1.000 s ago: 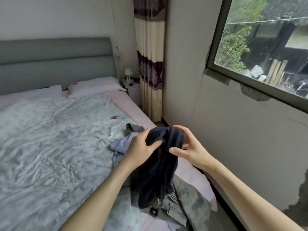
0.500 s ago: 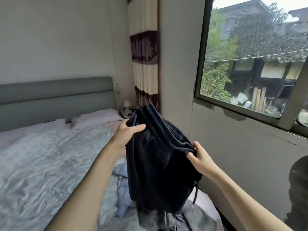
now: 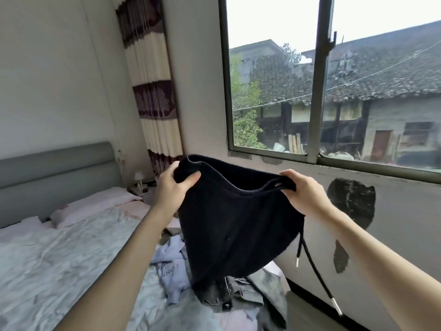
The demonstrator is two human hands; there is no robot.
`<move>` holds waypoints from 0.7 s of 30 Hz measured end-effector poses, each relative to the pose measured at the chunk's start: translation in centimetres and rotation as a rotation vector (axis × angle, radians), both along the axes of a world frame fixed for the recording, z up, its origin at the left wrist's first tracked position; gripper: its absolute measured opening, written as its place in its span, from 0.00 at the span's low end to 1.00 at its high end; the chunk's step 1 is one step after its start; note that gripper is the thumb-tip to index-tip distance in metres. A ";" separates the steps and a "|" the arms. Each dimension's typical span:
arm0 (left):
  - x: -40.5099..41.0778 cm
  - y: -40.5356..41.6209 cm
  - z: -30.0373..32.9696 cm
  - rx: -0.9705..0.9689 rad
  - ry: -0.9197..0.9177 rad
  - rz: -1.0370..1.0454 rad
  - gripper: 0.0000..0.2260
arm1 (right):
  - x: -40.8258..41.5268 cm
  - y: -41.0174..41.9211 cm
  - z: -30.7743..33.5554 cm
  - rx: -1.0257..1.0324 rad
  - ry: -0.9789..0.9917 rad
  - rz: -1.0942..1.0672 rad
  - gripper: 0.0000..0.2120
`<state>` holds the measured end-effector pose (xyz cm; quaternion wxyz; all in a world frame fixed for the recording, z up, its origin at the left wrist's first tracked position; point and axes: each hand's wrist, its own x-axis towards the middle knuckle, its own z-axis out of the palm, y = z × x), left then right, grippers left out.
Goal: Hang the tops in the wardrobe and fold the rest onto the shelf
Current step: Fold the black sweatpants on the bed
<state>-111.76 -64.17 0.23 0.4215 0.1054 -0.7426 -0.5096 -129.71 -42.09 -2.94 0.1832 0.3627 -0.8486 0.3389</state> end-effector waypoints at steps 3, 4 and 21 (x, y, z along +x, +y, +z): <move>2.0 3.8 4.0 -0.097 0.135 -0.071 0.08 | 2.6 4.2 4.7 -0.080 0.392 -0.093 0.17; 2.8 5.2 5.2 -0.123 0.181 -0.110 0.08 | 3.4 5.6 6.2 -0.133 0.472 -0.119 0.17; 12.1 19.6 -1.5 0.449 0.004 -0.621 0.11 | 12.9 24.2 6.3 0.178 0.075 0.506 0.15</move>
